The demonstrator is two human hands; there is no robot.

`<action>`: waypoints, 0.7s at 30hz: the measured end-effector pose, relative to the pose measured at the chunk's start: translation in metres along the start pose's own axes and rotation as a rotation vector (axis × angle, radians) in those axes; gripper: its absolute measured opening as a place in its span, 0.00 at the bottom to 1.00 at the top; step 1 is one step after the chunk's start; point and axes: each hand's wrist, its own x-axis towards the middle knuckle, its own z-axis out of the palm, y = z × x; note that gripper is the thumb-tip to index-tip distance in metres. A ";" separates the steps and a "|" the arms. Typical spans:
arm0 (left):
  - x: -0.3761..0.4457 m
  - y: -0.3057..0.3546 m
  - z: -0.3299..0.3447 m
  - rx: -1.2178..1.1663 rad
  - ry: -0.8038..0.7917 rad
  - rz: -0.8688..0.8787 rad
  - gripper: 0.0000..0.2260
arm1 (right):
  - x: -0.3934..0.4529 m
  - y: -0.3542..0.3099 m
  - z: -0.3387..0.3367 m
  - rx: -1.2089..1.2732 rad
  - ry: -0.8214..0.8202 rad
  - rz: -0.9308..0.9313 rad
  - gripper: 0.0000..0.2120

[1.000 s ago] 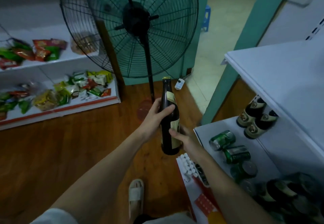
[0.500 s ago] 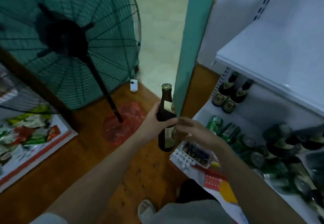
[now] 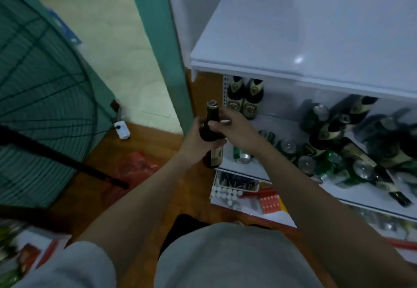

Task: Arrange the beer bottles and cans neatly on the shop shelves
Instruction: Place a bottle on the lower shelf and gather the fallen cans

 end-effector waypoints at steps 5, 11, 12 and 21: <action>0.052 -0.007 0.019 0.096 -0.011 0.049 0.26 | 0.030 0.029 -0.009 -0.089 0.224 0.041 0.15; 0.119 -0.018 0.032 -0.209 -0.106 -0.051 0.17 | 0.071 0.066 -0.015 -0.142 0.456 0.073 0.10; 0.124 -0.017 0.034 -0.187 -0.093 -0.043 0.16 | 0.076 0.072 -0.015 -0.152 0.482 0.080 0.11; 0.149 -0.030 0.043 0.099 -0.107 0.159 0.13 | 0.099 0.102 -0.014 -0.249 0.609 0.093 0.14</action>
